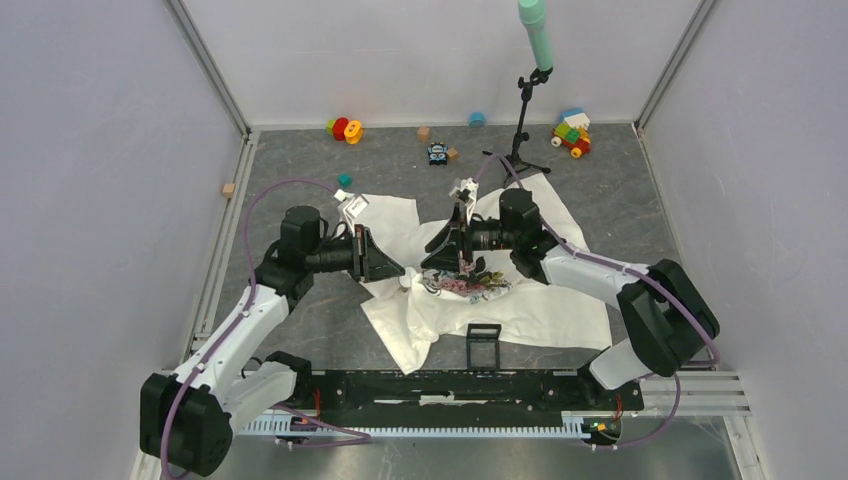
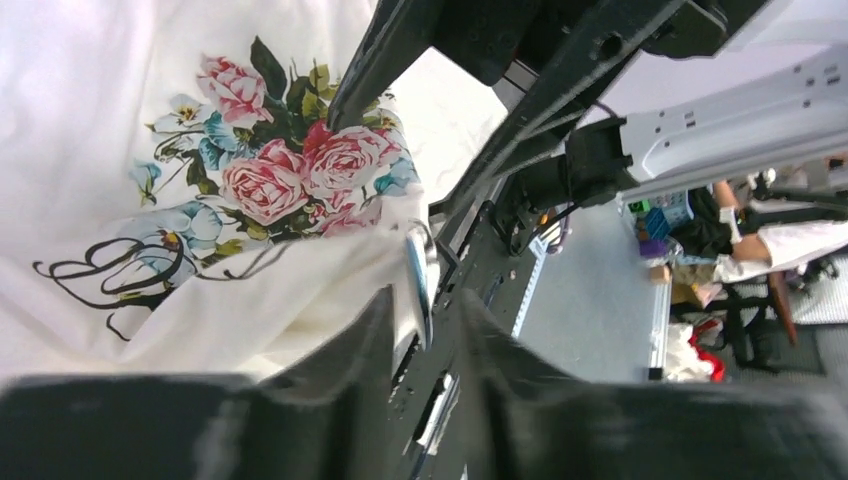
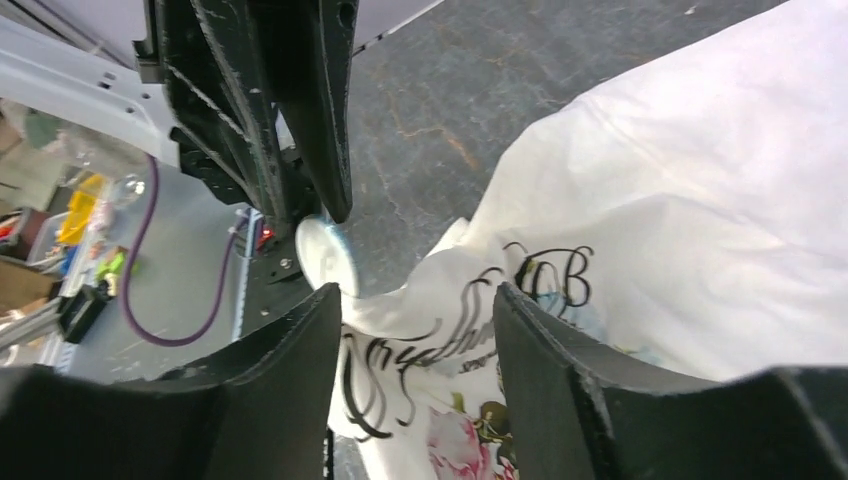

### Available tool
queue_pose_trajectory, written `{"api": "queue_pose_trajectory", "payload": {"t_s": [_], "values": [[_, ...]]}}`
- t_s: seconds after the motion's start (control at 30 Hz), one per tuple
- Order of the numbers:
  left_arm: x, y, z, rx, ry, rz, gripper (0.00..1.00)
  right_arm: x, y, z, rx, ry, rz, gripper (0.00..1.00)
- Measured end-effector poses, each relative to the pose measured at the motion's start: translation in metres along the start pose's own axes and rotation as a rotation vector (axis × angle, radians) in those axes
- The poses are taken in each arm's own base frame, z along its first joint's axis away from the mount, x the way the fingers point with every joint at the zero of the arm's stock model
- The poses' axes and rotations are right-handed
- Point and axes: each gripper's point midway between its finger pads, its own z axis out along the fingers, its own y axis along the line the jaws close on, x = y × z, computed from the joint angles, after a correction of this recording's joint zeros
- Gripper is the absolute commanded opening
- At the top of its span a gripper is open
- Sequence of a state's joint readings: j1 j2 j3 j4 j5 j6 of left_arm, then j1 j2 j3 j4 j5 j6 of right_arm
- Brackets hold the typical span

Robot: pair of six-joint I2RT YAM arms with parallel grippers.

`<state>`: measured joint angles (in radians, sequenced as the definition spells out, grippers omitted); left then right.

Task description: Pin the brooch onto the clothing

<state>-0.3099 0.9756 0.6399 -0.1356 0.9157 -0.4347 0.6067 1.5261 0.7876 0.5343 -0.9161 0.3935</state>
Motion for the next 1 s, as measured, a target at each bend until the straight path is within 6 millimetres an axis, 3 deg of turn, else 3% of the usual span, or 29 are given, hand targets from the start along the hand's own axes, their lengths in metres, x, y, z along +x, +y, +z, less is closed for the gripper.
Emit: {"api": "queue_pose_trajectory", "payload": {"t_s": [0.1,0.27,0.43,0.57,0.77,0.9,1.0], "values": [[-0.001,0.004,-0.001,-0.033,0.001,0.008,0.76,-0.004,-0.002,-0.007,0.045,0.0,-0.032,0.74],[-0.004,0.027,-0.007,-0.19,-0.036,-0.009,1.0,-0.015,-0.015,-0.029,0.185,-0.01,-0.075,0.8],[-0.019,0.067,-0.029,-0.478,-0.161,-0.049,1.0,-0.021,-0.061,-0.063,0.501,0.002,-0.086,0.85],[-0.026,0.107,-0.053,-0.689,-0.263,-0.136,1.0,-0.013,-0.095,-0.091,0.734,0.035,-0.076,0.87],[0.003,0.167,-0.071,-0.883,-0.293,-0.325,1.0,0.012,-0.148,-0.123,0.987,0.104,-0.038,0.87],[0.017,0.189,-0.073,-0.944,-0.299,-0.392,1.0,0.04,-0.177,-0.132,1.075,0.172,0.005,0.87],[0.017,0.2,-0.07,-0.962,-0.315,-0.407,1.0,0.056,-0.195,-0.135,1.117,0.21,0.032,0.87]]}}
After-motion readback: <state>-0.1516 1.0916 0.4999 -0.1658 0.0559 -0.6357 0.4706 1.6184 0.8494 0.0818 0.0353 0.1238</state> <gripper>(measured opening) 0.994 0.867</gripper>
